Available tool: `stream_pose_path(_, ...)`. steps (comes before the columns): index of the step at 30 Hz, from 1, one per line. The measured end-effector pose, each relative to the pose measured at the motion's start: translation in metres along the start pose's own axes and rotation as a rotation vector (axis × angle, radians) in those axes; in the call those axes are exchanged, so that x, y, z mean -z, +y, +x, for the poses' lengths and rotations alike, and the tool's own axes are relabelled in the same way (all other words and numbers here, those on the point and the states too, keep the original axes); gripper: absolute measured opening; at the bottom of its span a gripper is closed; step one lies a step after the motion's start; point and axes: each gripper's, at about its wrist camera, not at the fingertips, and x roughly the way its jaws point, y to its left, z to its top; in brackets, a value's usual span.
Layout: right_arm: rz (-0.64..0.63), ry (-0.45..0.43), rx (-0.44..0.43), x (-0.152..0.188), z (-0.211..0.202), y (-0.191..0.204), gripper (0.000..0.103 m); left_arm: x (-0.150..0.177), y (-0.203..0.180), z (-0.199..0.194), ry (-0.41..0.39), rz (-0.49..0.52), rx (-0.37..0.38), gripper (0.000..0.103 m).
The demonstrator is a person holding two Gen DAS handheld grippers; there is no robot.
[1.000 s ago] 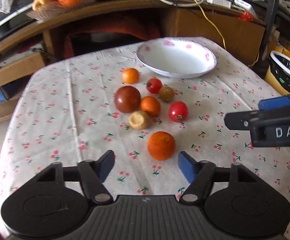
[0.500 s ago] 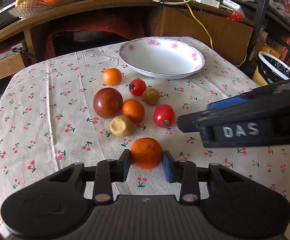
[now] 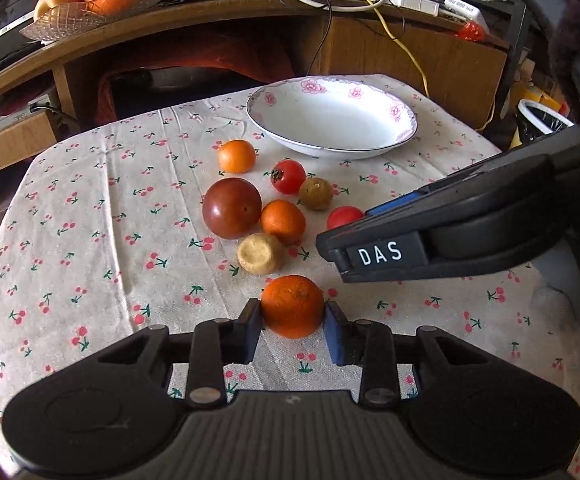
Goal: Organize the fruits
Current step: 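Grasp an orange tangerine with the left gripper while the right gripper grasps a red cherry tomato, then carry the tangerine in the left gripper and the tomato in the right gripper over the white bowl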
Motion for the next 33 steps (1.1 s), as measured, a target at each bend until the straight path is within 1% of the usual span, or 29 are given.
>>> stream_pose_path(2,-0.005,0.005,0.014,0.0,0.002,-0.002,0.03,0.001,0.0,-0.001,-0.001,0.001,0.002,0.042)
stream_pose_path(4,0.0,0.023,0.036,0.002,0.005,-0.006,0.022,0.002,0.001,-0.001,-0.002,-0.002,0.004,0.042)
stream_pose_path(5,0.014,0.033,0.023,0.004,0.007,-0.01,0.022,0.002,0.001,-0.001,-0.002,-0.002,0.005,0.042)
stream_pose_path(12,0.046,0.018,-0.017,0.008,-0.003,-0.016,0.021,0.001,0.0,-0.002,-0.005,0.003,-0.001,0.042)
stream_pose_path(17,0.057,0.0,-0.026,0.009,-0.012,-0.022,0.021,-0.003,-0.001,-0.002,-0.01,0.006,-0.006,0.041)
stream_pose_path(23,0.051,0.001,-0.015,0.014,-0.019,-0.026,0.021,-0.009,-0.004,-0.002,-0.021,0.015,-0.006,0.041)
stream_pose_path(33,0.038,-0.001,0.011,0.026,-0.028,-0.031,0.021,-0.014,-0.007,-0.001,-0.018,0.016,0.0,0.041)
